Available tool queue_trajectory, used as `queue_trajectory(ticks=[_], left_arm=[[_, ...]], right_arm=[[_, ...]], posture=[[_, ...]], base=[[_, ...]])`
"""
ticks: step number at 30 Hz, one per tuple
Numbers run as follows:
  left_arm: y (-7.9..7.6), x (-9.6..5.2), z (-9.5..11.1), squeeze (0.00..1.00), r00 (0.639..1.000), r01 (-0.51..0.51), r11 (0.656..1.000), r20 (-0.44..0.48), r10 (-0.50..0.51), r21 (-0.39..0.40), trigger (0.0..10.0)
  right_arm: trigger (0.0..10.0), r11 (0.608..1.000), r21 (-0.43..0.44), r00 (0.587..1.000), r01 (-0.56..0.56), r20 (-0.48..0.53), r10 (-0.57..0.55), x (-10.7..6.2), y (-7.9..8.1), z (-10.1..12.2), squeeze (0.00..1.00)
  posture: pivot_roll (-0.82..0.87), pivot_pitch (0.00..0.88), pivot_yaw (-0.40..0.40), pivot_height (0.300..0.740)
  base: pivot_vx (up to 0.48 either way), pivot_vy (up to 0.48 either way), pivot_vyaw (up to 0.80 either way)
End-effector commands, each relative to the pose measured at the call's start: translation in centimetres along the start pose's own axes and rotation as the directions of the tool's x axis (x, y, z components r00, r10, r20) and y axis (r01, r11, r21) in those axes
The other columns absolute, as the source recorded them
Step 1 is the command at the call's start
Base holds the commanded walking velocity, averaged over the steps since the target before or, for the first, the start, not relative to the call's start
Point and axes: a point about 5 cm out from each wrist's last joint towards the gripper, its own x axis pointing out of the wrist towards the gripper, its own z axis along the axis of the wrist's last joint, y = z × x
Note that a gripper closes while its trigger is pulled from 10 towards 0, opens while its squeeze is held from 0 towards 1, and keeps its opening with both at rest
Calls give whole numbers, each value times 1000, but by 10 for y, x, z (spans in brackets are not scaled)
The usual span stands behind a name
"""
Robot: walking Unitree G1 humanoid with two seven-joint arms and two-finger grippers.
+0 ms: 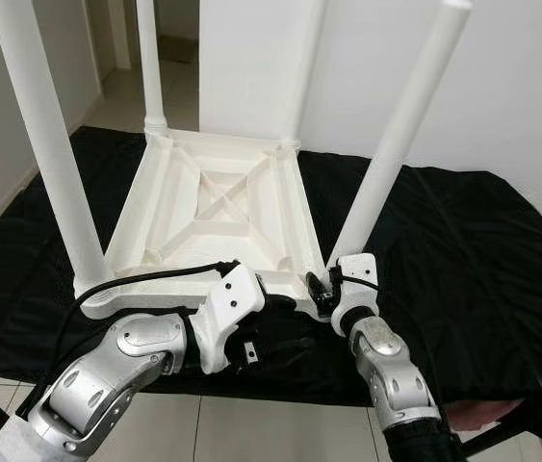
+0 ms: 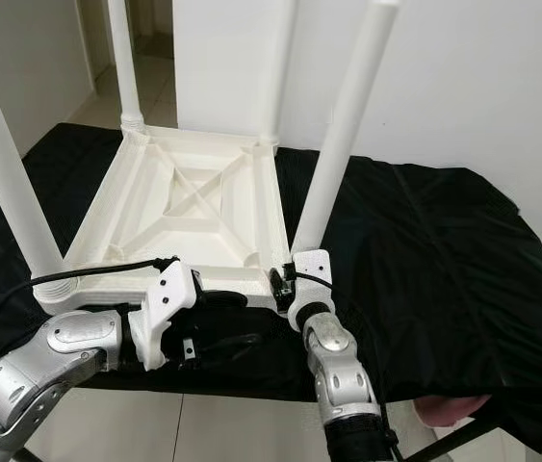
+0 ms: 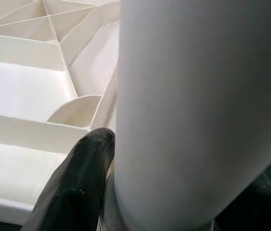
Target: Building children table
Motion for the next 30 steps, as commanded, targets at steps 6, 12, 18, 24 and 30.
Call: queue_trajectory(ticks=[6,12,18,24,30], left_arm=[[-3,3,0,0,998,62,998,2,-62,7,10000],[-2,3,0,0,998,59,998,2,-59,9,10000],[-2,2,2,0,998,51,999,23,-50,-5,10000],[-3,1,2,0,998,49,999,31,-49,-11,10000],[-3,-1,2,0,998,53,999,26,-53,-13,10000]], right_arm=[[10000,1000,10,1000,-17,22,17,-3,2,4,1000],[10000,999,-13,997,-53,47,54,-7,-6,5,1000],[10000,987,-24,986,-159,41,160,-12,-10,4,0],[10000,925,-107,925,-365,74,374,-18,-16,10,0],[10000,845,-152,845,-513,80,528,-10,-28,17,0]], posture=[[29,0,-108,740],[31,0,-113,740],[32,0,-111,740],[35,0,-108,740],[32,0,-94,740]], base=[[0,0,0],[0,0,0],[0,0,0],[0,0,0],[0,0,0]])
